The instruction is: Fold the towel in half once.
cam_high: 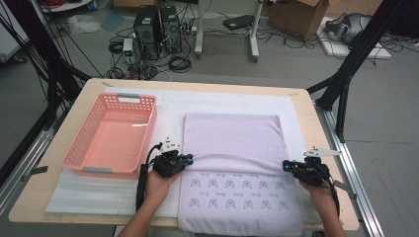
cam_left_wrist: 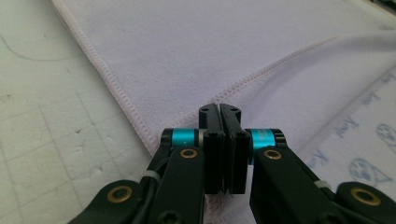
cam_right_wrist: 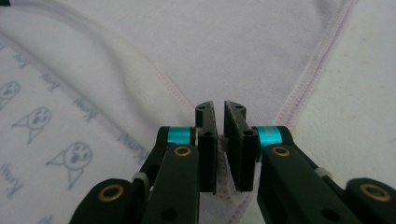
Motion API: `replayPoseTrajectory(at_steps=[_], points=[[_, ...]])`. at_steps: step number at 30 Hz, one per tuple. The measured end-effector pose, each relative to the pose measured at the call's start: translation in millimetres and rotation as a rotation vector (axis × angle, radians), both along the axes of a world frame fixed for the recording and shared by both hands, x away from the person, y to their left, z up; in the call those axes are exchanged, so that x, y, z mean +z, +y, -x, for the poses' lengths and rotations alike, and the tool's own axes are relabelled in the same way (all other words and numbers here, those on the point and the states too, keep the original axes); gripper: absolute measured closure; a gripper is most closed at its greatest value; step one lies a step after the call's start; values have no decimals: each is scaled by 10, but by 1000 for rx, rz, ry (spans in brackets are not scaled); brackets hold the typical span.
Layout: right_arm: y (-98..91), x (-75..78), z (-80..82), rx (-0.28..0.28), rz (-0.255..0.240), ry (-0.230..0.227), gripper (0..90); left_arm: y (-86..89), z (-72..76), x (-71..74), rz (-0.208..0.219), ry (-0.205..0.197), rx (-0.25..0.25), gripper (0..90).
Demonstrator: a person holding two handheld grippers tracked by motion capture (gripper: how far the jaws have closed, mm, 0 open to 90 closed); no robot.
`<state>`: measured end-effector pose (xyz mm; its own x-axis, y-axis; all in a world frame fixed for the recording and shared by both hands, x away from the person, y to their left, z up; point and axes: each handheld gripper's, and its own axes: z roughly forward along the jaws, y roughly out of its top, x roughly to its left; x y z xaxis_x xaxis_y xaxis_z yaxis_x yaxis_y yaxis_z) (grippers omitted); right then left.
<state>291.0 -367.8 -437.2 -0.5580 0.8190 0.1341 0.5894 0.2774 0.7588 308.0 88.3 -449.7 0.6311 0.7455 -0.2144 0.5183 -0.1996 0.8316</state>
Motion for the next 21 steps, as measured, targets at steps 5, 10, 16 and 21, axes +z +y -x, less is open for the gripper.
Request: replayPoseTrajectory(at_steps=[5, 10, 16, 21], points=[[-15, 0, 119, 4, 6, -32, 836, 71, 156, 5, 34, -40, -38, 871], [-51, -10, 257, 15, 0, -44, 837, 134, 305, 3, 70, -67, -63, 871], [-88, -10, 393, 17, -23, -51, 838, 139, 466, 18, 78, -77, -76, 874], [-97, -2, 501, 13, -35, -59, 838, 190, 590, 35, 79, -78, -76, 879]])
